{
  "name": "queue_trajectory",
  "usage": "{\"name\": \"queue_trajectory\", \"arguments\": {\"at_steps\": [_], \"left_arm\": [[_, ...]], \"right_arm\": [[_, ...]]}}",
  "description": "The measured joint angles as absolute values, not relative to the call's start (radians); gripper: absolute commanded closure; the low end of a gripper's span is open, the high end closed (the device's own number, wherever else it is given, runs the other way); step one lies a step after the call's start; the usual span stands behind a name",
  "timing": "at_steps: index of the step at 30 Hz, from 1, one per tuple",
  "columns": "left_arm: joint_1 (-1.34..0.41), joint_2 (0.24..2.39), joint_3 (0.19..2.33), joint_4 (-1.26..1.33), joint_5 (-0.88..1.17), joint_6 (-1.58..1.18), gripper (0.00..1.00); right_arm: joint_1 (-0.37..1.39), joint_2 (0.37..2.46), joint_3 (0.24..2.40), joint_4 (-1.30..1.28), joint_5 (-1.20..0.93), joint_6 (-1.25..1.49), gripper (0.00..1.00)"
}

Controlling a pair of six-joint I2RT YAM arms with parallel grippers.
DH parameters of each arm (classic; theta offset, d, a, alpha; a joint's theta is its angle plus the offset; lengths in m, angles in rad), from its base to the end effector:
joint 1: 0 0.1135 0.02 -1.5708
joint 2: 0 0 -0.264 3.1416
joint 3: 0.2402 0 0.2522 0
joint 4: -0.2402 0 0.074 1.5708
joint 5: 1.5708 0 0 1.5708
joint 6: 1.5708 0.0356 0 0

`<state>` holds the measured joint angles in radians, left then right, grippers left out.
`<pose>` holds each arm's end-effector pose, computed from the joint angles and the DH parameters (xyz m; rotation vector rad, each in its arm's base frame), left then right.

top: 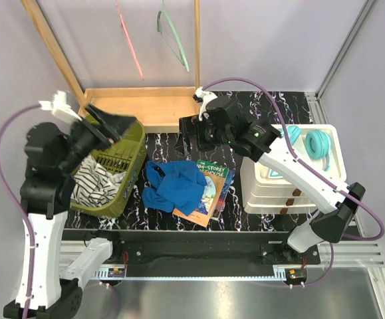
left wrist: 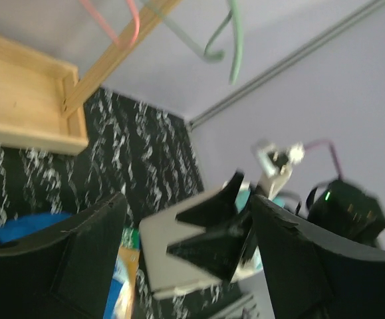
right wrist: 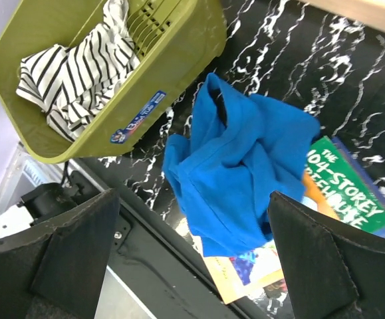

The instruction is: Remove the tank top from the hanger

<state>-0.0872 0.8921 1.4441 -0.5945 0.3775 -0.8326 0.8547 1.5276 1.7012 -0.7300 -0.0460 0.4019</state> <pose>0.1367 -0.0251 0.4940 -0.3252 1.6760 -1.0018 0.2171 0.2519 0.4208 -0.5284 2.1671 0.7700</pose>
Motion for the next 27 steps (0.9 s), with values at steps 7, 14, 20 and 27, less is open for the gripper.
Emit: {"name": "queue_trajectory", "arguments": {"at_steps": [7,14,20,27], "left_arm": [[-0.396,0.797,1.174,-0.771,0.241,-0.77,0.16],[-0.689,0.981,1.087,-0.843,0.012,-0.706,0.07],[-0.752,1.188,1.021,-0.836,-0.09,-0.68,0.11],[-0.722,1.293,0.989,-0.871,-0.129,-0.842,0.01]], "right_arm": [[0.855,1.518,1.679,-0.693,-0.065,0.44,0.0],[0.855,1.385,1.578,-0.685,0.012,0.446,0.0],[0.855,1.237,1.511,-0.686,0.091,0.461,0.0],[0.855,1.177,1.487,-0.694,0.148,0.47,0.0]]}}
